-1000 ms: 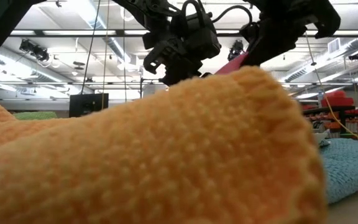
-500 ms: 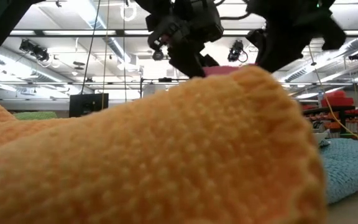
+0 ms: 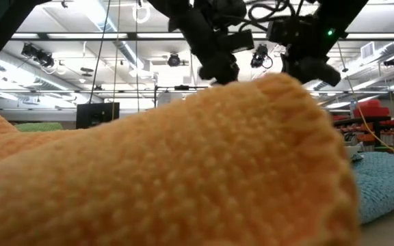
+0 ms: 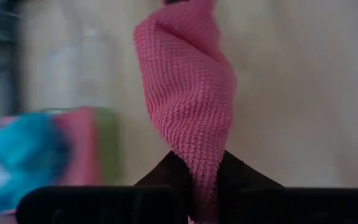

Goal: Fold microfiber towels
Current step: Fold the pink towel

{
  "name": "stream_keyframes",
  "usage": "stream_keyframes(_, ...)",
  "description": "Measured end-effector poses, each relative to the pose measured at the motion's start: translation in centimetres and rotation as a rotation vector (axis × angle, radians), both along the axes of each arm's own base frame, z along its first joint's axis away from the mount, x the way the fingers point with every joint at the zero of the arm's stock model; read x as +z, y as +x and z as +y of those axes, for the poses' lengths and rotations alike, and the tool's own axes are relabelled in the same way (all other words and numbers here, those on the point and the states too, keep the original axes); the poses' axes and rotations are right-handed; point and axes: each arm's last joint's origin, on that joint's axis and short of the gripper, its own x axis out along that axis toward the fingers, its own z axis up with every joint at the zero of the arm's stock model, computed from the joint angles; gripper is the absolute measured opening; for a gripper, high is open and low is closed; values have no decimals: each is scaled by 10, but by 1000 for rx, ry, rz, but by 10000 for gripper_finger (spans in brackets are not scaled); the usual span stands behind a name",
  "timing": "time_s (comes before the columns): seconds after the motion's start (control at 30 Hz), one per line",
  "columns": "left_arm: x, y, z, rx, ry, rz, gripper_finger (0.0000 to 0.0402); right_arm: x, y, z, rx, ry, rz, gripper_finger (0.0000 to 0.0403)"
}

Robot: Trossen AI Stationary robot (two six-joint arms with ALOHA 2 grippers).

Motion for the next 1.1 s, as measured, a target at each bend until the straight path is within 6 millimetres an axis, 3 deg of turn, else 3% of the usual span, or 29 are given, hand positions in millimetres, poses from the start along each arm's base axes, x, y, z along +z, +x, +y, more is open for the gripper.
stream_keyframes(0.17, 7, 7, 11, 60, 182, -82, 24, 3, -2, -19, -100, -176, 32, 13)
stream_keyframes(0.27, 10, 8, 15, 54, 205, -104, 17, 3, -2, -28, -121, -191, 52, 13)
stream_keyframes(0.43, -18, 16, 15, 23, 217, -36, 24, -10, -6, -35, -139, -186, 76, 13)
stream_keyframes(0.5, -27, 19, 12, 5, 236, -16, 25, -16, -9, -34, -124, -180, 94, 13)
stream_keyframes(0.63, -23, 24, 5, -16, 261, -68, 18, -27, -13, -27, -97, -186, 104, 13)
stream_keyframes(0.83, -35, 28, -6, -57, 236, -40, 34, -44, -19, -15, -13, -113, 106, 13)
stream_keyframes(1.1, -50, 29, -30, -162, 199, 26, 40, -46, -18, 4, 91, -63, 92, 13)
